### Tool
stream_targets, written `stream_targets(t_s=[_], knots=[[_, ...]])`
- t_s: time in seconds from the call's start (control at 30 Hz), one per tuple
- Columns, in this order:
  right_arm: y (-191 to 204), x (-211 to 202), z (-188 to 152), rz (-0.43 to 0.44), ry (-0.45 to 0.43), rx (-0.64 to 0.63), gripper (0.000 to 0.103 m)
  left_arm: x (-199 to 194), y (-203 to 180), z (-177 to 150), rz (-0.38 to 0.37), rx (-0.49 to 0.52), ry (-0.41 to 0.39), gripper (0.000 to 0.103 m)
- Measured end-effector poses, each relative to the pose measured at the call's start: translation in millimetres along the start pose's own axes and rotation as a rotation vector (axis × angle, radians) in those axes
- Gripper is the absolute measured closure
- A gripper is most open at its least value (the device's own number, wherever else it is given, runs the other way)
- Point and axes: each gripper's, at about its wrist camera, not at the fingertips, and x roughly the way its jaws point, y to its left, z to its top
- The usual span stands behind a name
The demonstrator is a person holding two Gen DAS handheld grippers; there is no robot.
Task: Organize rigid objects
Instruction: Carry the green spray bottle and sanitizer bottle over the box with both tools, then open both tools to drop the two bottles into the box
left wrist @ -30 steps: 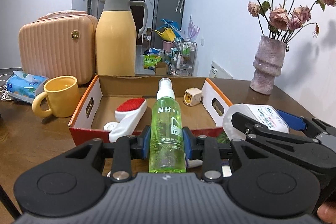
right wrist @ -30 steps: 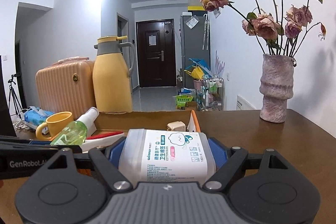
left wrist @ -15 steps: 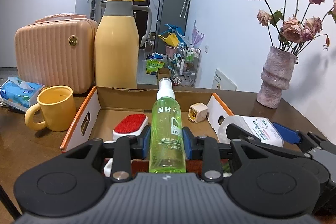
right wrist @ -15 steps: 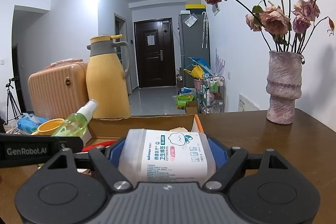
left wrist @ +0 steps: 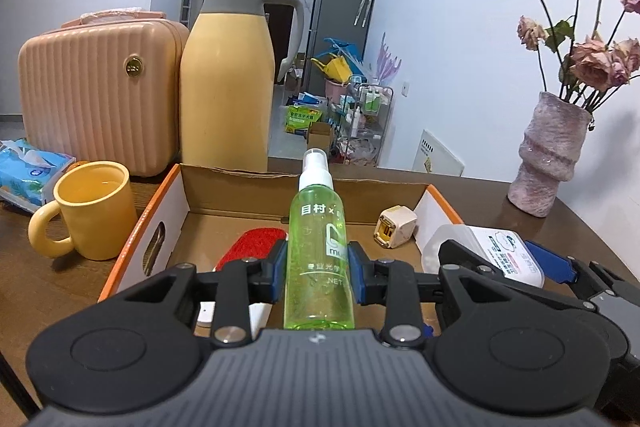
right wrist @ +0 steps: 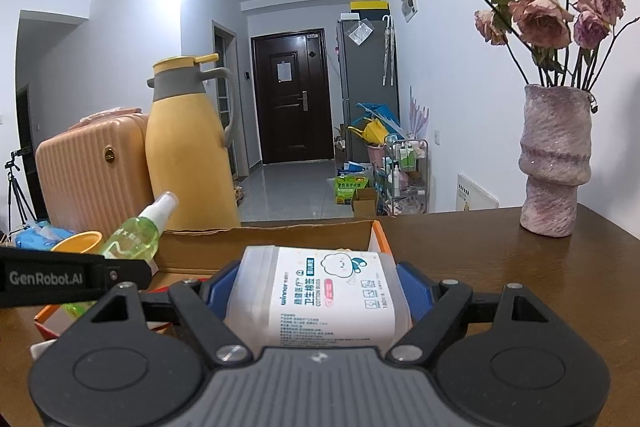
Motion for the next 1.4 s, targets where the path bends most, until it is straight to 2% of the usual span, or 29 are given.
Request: stream_targets(t_s=[0.53,0.97,1.0,1.03,1.1,1.23,1.4], knots=[[4.1,39.9,1.6,0.008,0.024,-0.044,0.022,40.0,6.2,12.5,0.016,-0.001,0.025,0.071],[8.3,53.5,0.4,0.018,0.056,-0.080,0.022,49.6,6.2,12.3,0.034,0.015,0.048,0.070],[7.7,54.4,0.4,0.021,0.065,-0.077,0.021,48.7,4.9,12.2,0.042,0.017,0.044,0.060],[6.0,56.0,1.3,0.025,0.080,-0.072,0.021,47.7,4.5,12.2,0.053,0.019,0.038,0.035],[3.9,57.9,1.1,0.027,0.102,-0.057,0.016,43.1,5.9,11.8,0.092,0.010,0.010,0.005],[0.5,57.6,1.8,0.008,0.109,-0.045,0.001,39.5,10.9,12.9,0.150,-0.002,-0.014,0.000],[-0.9,57.8,1.7,-0.013,0.116,-0.048,0.000,44.9,16.5,13.2,0.174,-0.010,0.009,0.000]])
